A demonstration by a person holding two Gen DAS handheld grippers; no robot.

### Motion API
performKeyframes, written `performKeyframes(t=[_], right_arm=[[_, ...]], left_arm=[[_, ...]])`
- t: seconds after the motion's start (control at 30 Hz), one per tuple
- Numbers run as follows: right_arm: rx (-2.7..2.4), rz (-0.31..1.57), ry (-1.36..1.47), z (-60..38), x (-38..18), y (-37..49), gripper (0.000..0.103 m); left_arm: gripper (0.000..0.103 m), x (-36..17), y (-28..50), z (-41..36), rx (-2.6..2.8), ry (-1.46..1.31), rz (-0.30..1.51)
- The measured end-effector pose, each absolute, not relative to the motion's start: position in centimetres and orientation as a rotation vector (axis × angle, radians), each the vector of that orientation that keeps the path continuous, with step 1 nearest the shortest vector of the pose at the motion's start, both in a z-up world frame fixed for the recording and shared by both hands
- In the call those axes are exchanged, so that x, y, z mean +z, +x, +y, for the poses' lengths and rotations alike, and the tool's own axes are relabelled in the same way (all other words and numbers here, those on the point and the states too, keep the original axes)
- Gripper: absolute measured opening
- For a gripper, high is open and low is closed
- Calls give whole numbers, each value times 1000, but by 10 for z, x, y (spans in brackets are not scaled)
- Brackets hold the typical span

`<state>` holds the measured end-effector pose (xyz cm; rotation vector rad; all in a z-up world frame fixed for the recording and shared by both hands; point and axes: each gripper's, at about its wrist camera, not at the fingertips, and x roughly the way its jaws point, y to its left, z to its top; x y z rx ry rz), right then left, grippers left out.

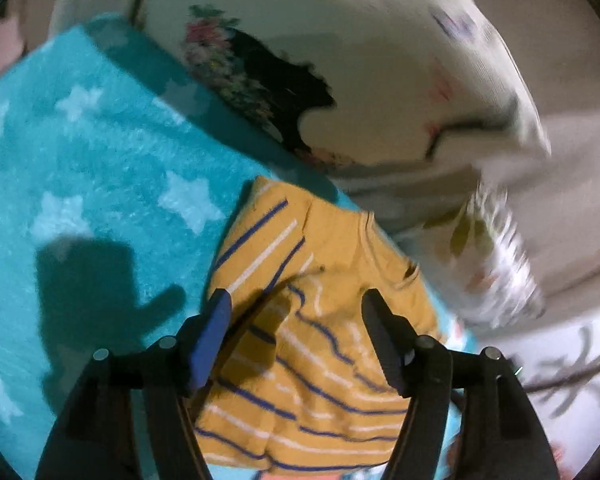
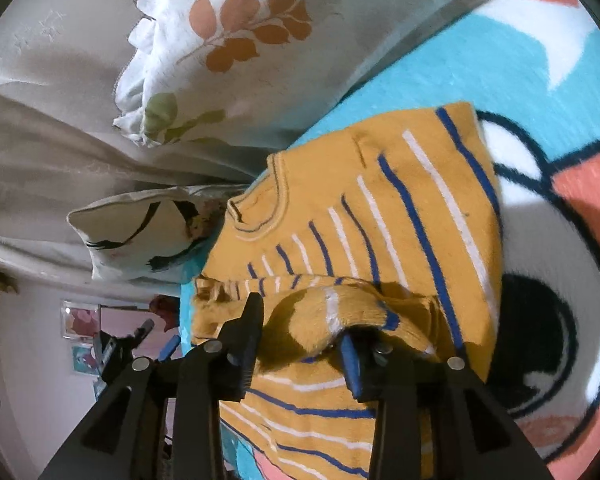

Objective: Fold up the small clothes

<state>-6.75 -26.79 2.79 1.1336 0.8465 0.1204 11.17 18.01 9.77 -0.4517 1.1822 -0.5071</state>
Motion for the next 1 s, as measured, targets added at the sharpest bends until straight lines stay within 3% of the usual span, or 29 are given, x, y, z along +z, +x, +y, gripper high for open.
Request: performKeyframes(t=[0.2,0.27,0.4,0.57,0.83,1.0], right_arm=[[93,768,1204,-284,41,-51,64],[54,743,1229,-293,40,-46,66],[-8,737,1232,-300,43,-43,69],[-6,831,907,-257,74,-44,69],[-41,843,568,-188,82,-76,69],[-64,923,539,-179,59,-72,69]], left_arm=[[67,87,95,140,-565,-255,1189],[67,78,98,125,-552,-199,1179],[67,61,113,104,-450,-33,1177],[67,42,134,120,-342,-45,1227],[67,63,115,162,-313,-122,1199],[67,73,81,177,-337,-108,1187]])
